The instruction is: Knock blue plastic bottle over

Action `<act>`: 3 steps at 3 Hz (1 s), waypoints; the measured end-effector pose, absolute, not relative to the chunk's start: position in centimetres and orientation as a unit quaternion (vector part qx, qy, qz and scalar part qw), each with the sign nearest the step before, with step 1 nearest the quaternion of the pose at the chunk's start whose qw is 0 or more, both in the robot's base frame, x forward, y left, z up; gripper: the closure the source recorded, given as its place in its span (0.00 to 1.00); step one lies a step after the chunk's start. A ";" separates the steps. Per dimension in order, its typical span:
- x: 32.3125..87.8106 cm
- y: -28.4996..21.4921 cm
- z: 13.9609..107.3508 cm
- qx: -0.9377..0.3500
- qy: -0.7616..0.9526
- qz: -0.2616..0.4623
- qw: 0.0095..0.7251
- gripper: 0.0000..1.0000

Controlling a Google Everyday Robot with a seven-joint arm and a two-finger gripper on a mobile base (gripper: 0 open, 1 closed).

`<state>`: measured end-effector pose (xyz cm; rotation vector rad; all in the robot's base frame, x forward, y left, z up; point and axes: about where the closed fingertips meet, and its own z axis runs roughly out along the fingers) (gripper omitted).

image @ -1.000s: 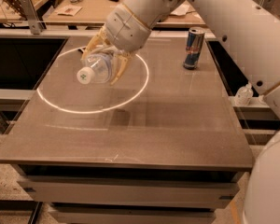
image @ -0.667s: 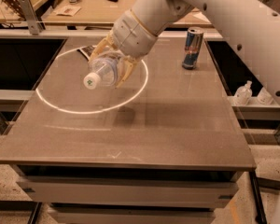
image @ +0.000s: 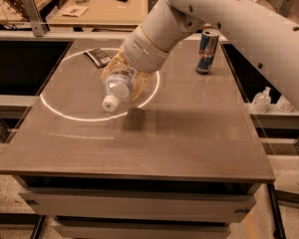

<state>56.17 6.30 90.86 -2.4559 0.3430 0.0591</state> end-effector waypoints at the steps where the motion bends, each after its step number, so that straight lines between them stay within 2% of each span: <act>1: 56.0 5.6 89.0 -0.954 0.102 0.025 0.282 1.00; 3: 55.6 3.2 85.5 -0.971 0.110 0.008 0.213 1.00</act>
Offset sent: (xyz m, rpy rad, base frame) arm -0.0063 -0.0384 -0.0596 -0.2617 -0.0040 0.0613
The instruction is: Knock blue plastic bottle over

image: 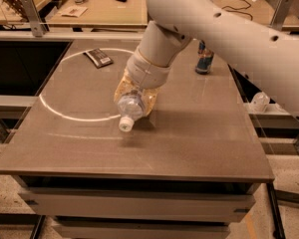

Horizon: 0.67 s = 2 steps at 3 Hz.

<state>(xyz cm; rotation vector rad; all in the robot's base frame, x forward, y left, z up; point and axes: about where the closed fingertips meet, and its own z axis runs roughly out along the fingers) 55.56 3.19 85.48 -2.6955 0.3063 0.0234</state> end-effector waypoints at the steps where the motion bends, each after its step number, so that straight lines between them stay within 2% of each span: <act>1: 55.4 2.5 83.7 -0.977 0.116 0.017 0.176 0.82; 2: 55.3 2.2 82.8 -0.980 0.120 0.023 0.157 0.60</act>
Offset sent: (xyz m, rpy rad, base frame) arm -0.0041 -0.0177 -0.0388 -0.1667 0.0682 -0.0205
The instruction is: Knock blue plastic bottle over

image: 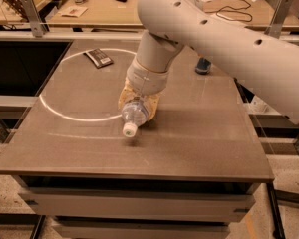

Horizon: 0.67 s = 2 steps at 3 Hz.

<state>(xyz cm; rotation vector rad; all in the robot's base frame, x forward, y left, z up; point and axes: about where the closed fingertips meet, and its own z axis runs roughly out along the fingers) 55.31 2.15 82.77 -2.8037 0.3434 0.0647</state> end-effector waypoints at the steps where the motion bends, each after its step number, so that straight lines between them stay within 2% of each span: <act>1: 55.3 2.2 83.2 -0.980 0.120 0.023 0.157 0.37; 2: 55.2 1.9 82.8 -0.981 0.124 0.028 0.148 0.13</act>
Offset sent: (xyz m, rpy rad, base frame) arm -0.0052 -0.0090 -0.0072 -0.0607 0.0467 -0.0202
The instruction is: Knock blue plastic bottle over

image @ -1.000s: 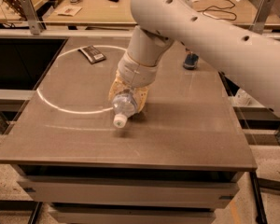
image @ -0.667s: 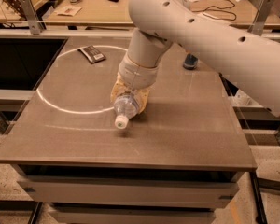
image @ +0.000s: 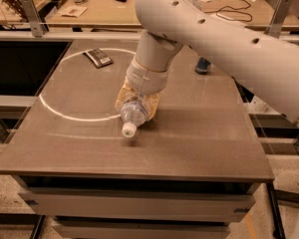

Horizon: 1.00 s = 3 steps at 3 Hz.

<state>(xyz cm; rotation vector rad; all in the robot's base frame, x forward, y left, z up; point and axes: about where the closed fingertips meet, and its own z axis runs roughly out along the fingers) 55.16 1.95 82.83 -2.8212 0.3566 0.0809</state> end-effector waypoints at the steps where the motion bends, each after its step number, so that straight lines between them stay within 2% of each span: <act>1: 55.2 1.9 83.4 -0.981 0.124 0.028 0.148 0.00; 2: 55.2 1.9 83.6 -0.981 0.124 0.028 0.148 0.00; 3: 55.1 2.0 85.1 -0.973 0.111 0.029 0.201 0.00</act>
Offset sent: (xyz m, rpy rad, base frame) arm -0.0048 -0.0057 0.0464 0.3150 -0.0144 -0.0443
